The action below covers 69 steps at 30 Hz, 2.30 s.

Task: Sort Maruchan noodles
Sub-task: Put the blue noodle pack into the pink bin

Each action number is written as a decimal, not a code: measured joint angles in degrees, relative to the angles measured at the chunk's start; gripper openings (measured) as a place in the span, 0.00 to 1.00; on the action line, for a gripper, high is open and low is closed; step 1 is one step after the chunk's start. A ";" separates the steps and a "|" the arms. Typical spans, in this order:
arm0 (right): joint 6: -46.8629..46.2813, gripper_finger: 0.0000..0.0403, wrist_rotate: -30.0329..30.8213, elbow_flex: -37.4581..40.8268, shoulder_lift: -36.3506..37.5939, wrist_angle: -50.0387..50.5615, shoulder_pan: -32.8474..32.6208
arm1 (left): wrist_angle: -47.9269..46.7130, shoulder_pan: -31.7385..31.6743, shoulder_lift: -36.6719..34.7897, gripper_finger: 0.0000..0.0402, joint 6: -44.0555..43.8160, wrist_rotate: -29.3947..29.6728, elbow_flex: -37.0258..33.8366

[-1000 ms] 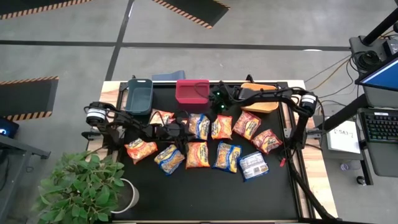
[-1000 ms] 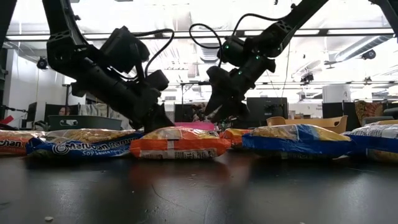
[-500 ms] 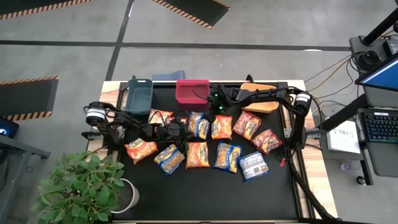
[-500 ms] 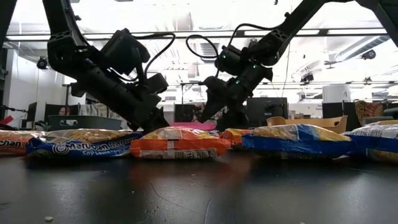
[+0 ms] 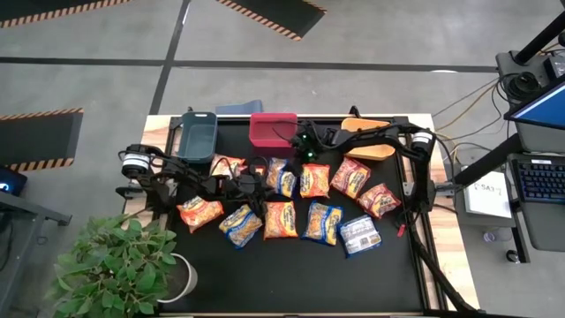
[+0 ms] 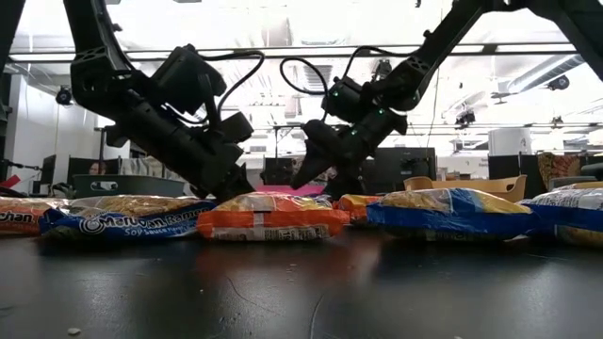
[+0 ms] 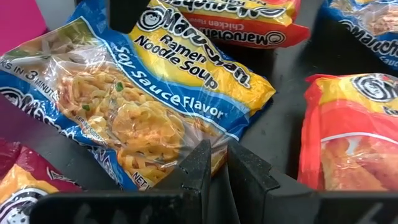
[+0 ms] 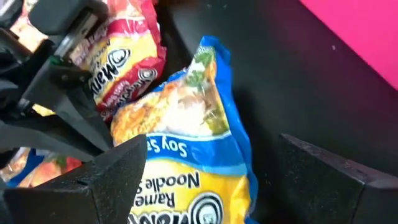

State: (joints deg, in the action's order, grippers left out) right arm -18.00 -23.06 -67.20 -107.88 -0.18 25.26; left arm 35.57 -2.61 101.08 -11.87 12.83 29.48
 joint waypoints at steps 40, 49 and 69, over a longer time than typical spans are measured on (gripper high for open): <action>-3.98 0.17 -9.58 0.04 -1.06 -5.91 -2.38 | 1.14 -0.12 -3.77 0.10 1.26 -4.57 -1.12; -4.06 0.05 -9.21 -0.06 4.88 -4.62 -2.62 | -1.91 -0.09 -13.29 0.10 4.45 -6.13 -3.13; -1.74 0.04 20.05 -6.35 16.59 9.32 -3.98 | -20.40 -0.38 -33.31 0.10 19.07 0.84 -3.13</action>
State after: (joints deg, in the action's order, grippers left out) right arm -19.74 -3.01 -73.55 -91.29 9.14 21.28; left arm 15.17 -2.99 67.77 7.20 13.67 26.35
